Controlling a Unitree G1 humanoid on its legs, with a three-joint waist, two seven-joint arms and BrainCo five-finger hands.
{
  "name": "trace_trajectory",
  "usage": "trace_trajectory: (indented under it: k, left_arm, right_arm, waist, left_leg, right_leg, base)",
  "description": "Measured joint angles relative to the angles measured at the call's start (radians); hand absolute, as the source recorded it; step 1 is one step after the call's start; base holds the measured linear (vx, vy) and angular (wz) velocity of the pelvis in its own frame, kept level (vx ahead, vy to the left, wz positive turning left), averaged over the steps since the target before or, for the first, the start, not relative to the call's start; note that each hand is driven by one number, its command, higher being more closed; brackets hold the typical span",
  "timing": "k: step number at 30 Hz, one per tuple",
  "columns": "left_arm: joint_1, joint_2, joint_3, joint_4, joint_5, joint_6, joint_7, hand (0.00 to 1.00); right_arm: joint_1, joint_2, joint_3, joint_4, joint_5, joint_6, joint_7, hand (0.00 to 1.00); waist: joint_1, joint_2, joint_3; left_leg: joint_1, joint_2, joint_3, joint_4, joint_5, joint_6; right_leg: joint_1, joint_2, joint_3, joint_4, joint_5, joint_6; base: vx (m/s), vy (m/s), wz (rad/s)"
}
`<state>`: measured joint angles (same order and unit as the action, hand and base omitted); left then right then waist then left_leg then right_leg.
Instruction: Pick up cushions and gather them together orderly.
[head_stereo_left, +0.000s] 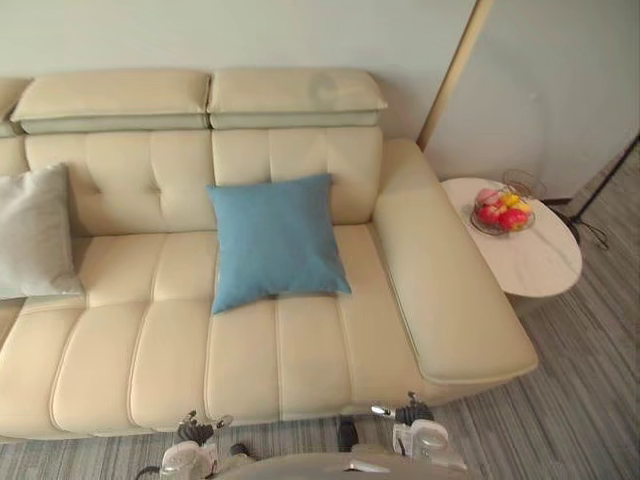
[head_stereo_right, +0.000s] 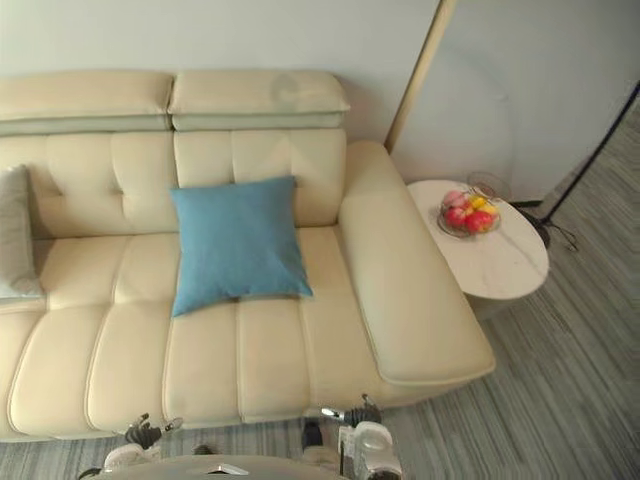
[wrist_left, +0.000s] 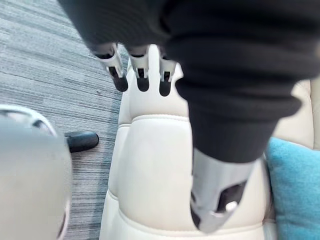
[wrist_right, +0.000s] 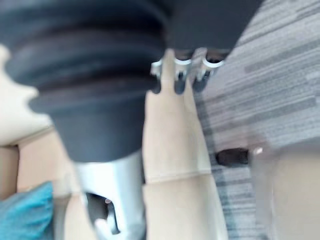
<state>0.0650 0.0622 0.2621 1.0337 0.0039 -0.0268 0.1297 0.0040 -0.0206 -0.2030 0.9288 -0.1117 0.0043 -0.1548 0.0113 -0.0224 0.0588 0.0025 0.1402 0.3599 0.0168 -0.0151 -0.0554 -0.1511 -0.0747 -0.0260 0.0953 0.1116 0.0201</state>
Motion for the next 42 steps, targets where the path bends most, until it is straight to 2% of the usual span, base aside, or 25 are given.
trace_trajectory:
  k: [1,2,4,6,7,8,10,12,14,16,17,18,19,20,21,23,25,26,30,32,36,39,40,41,42]
  left_arm:
    - [-0.008,0.007,0.000,0.002,0.000,0.009,0.002,0.00]
    - [-0.022,0.021,-0.011,-0.001,0.000,0.018,0.009,0.00]
    - [-0.043,0.039,-0.027,-0.010,0.000,0.018,0.017,0.00]
    - [-0.043,0.049,-0.026,-0.024,0.000,0.018,0.023,0.00]
    - [-0.061,0.059,-0.019,-0.023,0.000,0.019,0.031,0.00]
    - [-0.062,0.053,-0.017,-0.021,0.000,0.021,0.033,0.00]
    - [-0.077,0.022,-0.031,-0.017,-0.002,0.027,0.042,0.00]
    - [-0.094,-0.002,-0.045,-0.008,-0.002,0.029,0.042,0.00]
    - [-0.088,-0.017,-0.048,-0.008,-0.002,0.029,0.042,0.00]
    - [-0.090,-0.023,-0.048,-0.012,-0.002,0.029,0.041,0.00]
    - [-0.094,-0.027,-0.051,-0.012,-0.002,0.030,0.040,0.00]
    - [-0.093,-0.030,-0.049,-0.012,-0.002,0.030,0.040,0.00]
    - [-0.077,-0.037,-0.047,-0.012,-0.002,0.030,0.039,0.00]
    - [-0.062,-0.042,-0.047,-0.013,-0.002,0.030,0.038,0.00]
    - [-0.036,-0.059,-0.040,-0.033,-0.002,0.028,0.039,0.00]
    - [-0.008,-0.069,-0.023,-0.062,-0.004,0.018,0.038,0.00]
    - [0.007,-0.069,-0.021,-0.077,-0.003,0.009,0.038,0.00]
    - [0.009,-0.064,-0.021,-0.079,-0.002,0.007,0.038,0.00]
    - [0.013,-0.062,-0.021,-0.072,0.000,0.007,0.038,0.00]
    - [0.012,-0.059,-0.025,-0.069,0.003,0.007,0.037,0.00]
    - [0.000,-0.057,-0.029,-0.042,0.021,0.008,0.034,0.00]
    - [-0.012,-0.059,-0.029,-0.029,0.036,0.010,0.029,0.00]
    - [-0.018,-0.061,-0.028,-0.021,0.039,0.011,0.029,0.00]
    - [-0.028,-0.063,-0.029,-0.018,0.039,0.014,0.029,0.00]
    - [-0.031,-0.064,-0.029,-0.018,0.039,0.015,0.028,0.00]
  right_arm:
    - [0.000,0.002,0.002,0.002,0.000,0.001,0.000,0.00]
    - [0.020,0.002,0.002,0.012,0.002,0.004,0.000,0.00]
    - [0.030,0.001,-0.014,0.037,0.018,0.000,0.000,0.00]
    - [0.028,0.002,-0.009,0.042,0.018,0.000,0.001,0.00]
    - [0.006,-0.005,-0.007,0.060,0.017,0.000,0.000,0.00]
    - [-0.011,-0.012,-0.007,0.066,0.016,0.001,0.000,0.00]
    - [-0.066,-0.035,-0.004,0.070,0.005,0.001,-0.003,0.00]
    - [-0.077,-0.051,-0.003,0.069,0.000,0.002,-0.007,0.00]
    - [-0.051,-0.049,0.005,0.067,-0.004,0.001,-0.011,0.00]
    - [-0.047,-0.048,0.004,0.067,-0.004,0.001,-0.023,0.00]
    - [-0.046,-0.044,0.003,0.067,-0.003,0.002,-0.030,0.00]
    - [-0.045,-0.034,0.002,0.067,-0.003,0.001,-0.030,0.00]
    - [-0.040,-0.027,-0.005,0.062,-0.003,0.001,-0.030,0.00]
    - [-0.034,-0.027,-0.006,0.055,-0.003,0.002,-0.030,0.00]
    - [-0.004,-0.027,-0.007,0.012,-0.003,0.001,-0.030,0.00]
    - [0.027,-0.009,-0.010,-0.009,-0.002,0.002,-0.029,0.00]
    - [0.032,0.002,-0.016,-0.011,-0.002,0.003,-0.029,0.00]
    - [0.033,0.013,-0.019,-0.012,-0.002,0.002,-0.030,0.00]
    - [0.043,0.017,-0.038,-0.010,0.001,0.001,-0.029,0.00]
    - [0.051,0.021,-0.042,-0.008,0.004,0.001,-0.029,0.00]
    - [0.053,0.022,-0.054,-0.007,0.008,0.001,-0.029,0.00]
    - [0.045,0.021,-0.055,-0.007,0.009,0.001,-0.029,0.00]
    - [0.038,0.019,-0.055,-0.006,0.010,0.001,-0.029,0.00]
    - [0.023,0.014,-0.055,-0.004,0.010,0.000,-0.029,0.00]
    - [0.018,0.011,-0.055,-0.004,0.010,0.000,-0.030,0.00]
  waist:
    - [-0.009,-0.001,0.006]
    - [-0.026,-0.006,0.006]
    - [-0.031,-0.012,0.002]
    - [-0.027,-0.030,-0.009]
    - [-0.010,-0.050,-0.023]
    - [-0.004,-0.037,-0.020]
    - [0.003,0.017,0.008]
    - [0.002,0.053,0.042]
    - [0.001,0.058,0.043]
    - [0.002,0.059,0.042]
    - [-0.002,0.054,0.046]
    - [-0.001,0.046,0.053]
    - [0.005,0.018,0.069]
    - [0.005,0.016,0.070]
    - [0.005,0.039,0.063]
    - [0.005,0.032,0.064]
    - [0.007,0.029,0.061]
    - [0.008,0.005,0.052]
    - [0.002,0.001,0.047]
    - [0.003,-0.005,0.043]
    - [0.004,-0.003,0.037]
    - [0.007,0.005,0.033]
    - [0.014,0.009,0.034]
    - [0.019,0.019,0.040]
    - [0.019,0.023,0.042]
  left_leg:
    - [-0.003,0.004,-0.001,0.008,0.004,0.001]
    - [-0.009,0.005,-0.020,0.019,0.015,-0.003]
    - [-0.010,0.000,-0.052,0.017,0.040,-0.005]
    - [-0.040,-0.015,-0.060,0.017,0.064,-0.010]
    - [-0.096,-0.020,-0.052,0.030,0.097,-0.014]
    - [-0.116,-0.010,-0.049,0.032,0.107,-0.011]
    - [-0.196,0.035,-0.041,0.035,0.141,-0.021]
    - [-0.197,0.065,-0.062,0.031,0.169,-0.024]
    - [-0.187,0.084,-0.059,0.029,0.183,-0.032]
    - [-0.185,0.086,-0.061,0.000,0.216,-0.038]
    - [-0.189,0.078,-0.066,0.002,0.202,-0.033]
    - [-0.192,0.070,-0.069,0.040,0.166,-0.029]
    - [-0.194,0.037,-0.095,0.171,0.061,-0.021]
    - [-0.194,0.025,-0.105,0.217,0.020,-0.016]
    - [-0.193,0.015,-0.139,0.267,-0.061,-0.024]
    - [-0.195,-0.016,-0.117,0.278,-0.105,-0.034]
    - [-0.184,-0.048,-0.114,0.245,-0.127,-0.039]
    - [-0.169,-0.074,-0.114,0.219,-0.125,-0.037]
    - [-0.135,-0.091,-0.108,0.204,-0.125,-0.035]
    - [-0.119,-0.090,-0.099,0.198,-0.125,-0.035]
    - [-0.087,-0.073,-0.083,0.191,-0.130,-0.027]
    - [-0.071,-0.029,-0.013,0.205,-0.133,-0.004]
    - [-0.064,-0.014,0.009,0.207,-0.139,0.004]
    - [-0.055,0.007,0.064,0.206,-0.141,0.007]
    - [-0.052,0.015,0.085,0.206,-0.141,0.008]
  right_leg:
    - [-0.019,-0.004,-0.029,0.095,-0.054,0.003]
    - [-0.069,-0.033,-0.088,0.404,-0.196,0.001]
    - [-0.038,-0.081,-0.125,0.642,-0.280,0.027]
    - [0.017,-0.120,-0.122,0.602,-0.284,0.044]
    - [0.031,-0.102,-0.122,0.451,-0.336,0.084]
    - [0.036,-0.086,-0.122,0.399,-0.337,0.083]
    - [0.077,-0.017,-0.124,0.165,-0.328,0.070]
    - [0.112,0.017,-0.139,0.093,-0.271,0.055]
    - [0.123,0.036,-0.144,0.071,-0.257,0.041]
    - [0.099,0.038,-0.142,0.084,-0.253,0.035]
    - [0.075,0.025,-0.133,0.100,-0.253,0.033]
    - [0.069,0.011,-0.124,0.105,-0.251,0.033]
    - [0.065,-0.028,-0.102,0.113,-0.241,0.043]
    - [0.064,-0.035,-0.088,0.114,-0.238,0.048]
    - [0.051,-0.037,-0.062,0.118,-0.232,0.061]
    - [0.042,-0.058,-0.008,0.103,-0.209,0.080]
    - [0.038,-0.070,0.022,0.074,-0.191,0.067]
    - [0.033,-0.080,0.049,0.058,-0.190,0.056]
    - [0.050,-0.082,0.081,0.031,-0.173,0.041]
    - [0.049,-0.076,0.103,0.023,-0.151,0.046]
    - [0.047,-0.032,0.165,-0.012,-0.103,0.066]
    - [0.007,0.021,0.185,-0.018,-0.047,0.043]
    - [-0.011,0.041,0.172,-0.016,-0.022,0.026]
    - [-0.041,0.057,0.086,-0.014,0.013,0.002]
    - [-0.051,0.057,0.038,-0.014,0.018,-0.011]
  base:
    - [-0.11,-0.006,-0.02]
    - [-0.06,-0.044,0.44]
    - [-0.07,-0.086,0.51]
    - [-0.08,-0.178,0.14]
    - [-0.07,-0.207,-0.19]
    - [-0.12,-0.218,-0.41]
    - [-0.18,-0.172,-0.29]
    - [-0.25,-0.112,-0.01]
    - [-0.25,-0.059,-0.02]
    - [-0.18,-0.001,-0.14]
    - [-0.21,0.025,-0.24]
    - [-0.13,0.073,-0.49]
    - [-0.03,0.085,-0.51]
    - [-0.04,0.142,-0.64]
    - [-0.05,0.146,-0.43]
    - [-0.13,0.241,-0.49]
    - [-0.09,0.223,-0.46]
    - [-0.05,0.167,-0.40]
    - [0.00,0.084,-0.34]
    - [0.05,0.004,-0.47]
    - [0.11,-0.031,-0.74]
    - [0.15,-0.037,-1.15]
    - [0.08,-0.054,-1.54]
    - [0.07,-0.066,-1.57]
    - [0.06,-0.086,-1.42]
